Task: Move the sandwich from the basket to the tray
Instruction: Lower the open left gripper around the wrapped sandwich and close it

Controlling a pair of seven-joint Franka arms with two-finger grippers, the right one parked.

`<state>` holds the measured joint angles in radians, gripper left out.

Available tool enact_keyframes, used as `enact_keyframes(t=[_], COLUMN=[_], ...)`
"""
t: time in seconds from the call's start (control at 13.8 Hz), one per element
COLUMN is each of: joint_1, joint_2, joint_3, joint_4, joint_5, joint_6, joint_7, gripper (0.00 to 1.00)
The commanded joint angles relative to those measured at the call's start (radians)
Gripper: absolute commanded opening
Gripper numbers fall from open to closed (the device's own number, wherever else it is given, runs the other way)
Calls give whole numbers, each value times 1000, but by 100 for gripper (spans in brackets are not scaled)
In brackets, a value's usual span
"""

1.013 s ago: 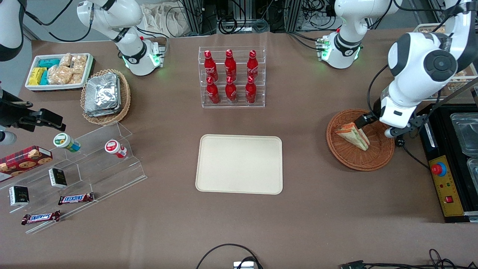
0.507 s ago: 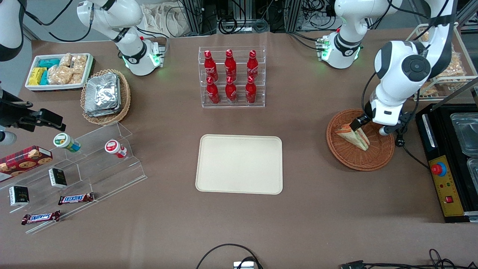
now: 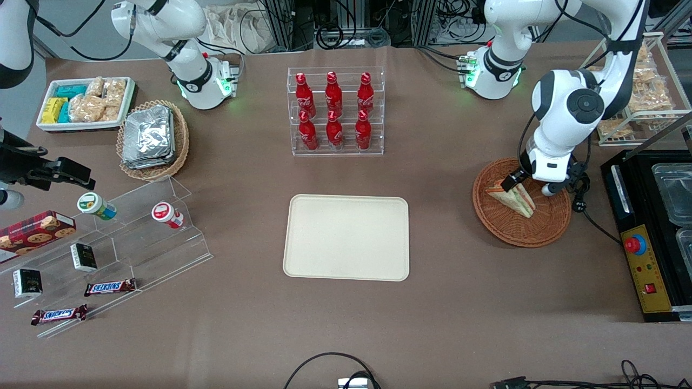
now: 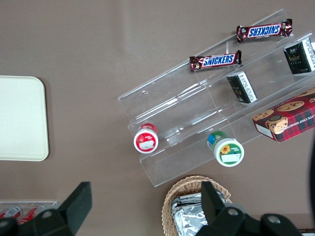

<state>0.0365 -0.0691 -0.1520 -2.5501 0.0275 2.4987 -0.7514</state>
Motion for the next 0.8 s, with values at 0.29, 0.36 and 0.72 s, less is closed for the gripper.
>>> enact_keyframes(t=[0.29,0.36,0.72], joint_1=[3,3,3], joint_2=[78,90,117], joint_3=[2,2,3], joint_4=[-61,-62,-58], joint_5=[17,17,37], joint_6=[181,192,201], joint_7=[-42,-42,-37], gripper=[100,100,72])
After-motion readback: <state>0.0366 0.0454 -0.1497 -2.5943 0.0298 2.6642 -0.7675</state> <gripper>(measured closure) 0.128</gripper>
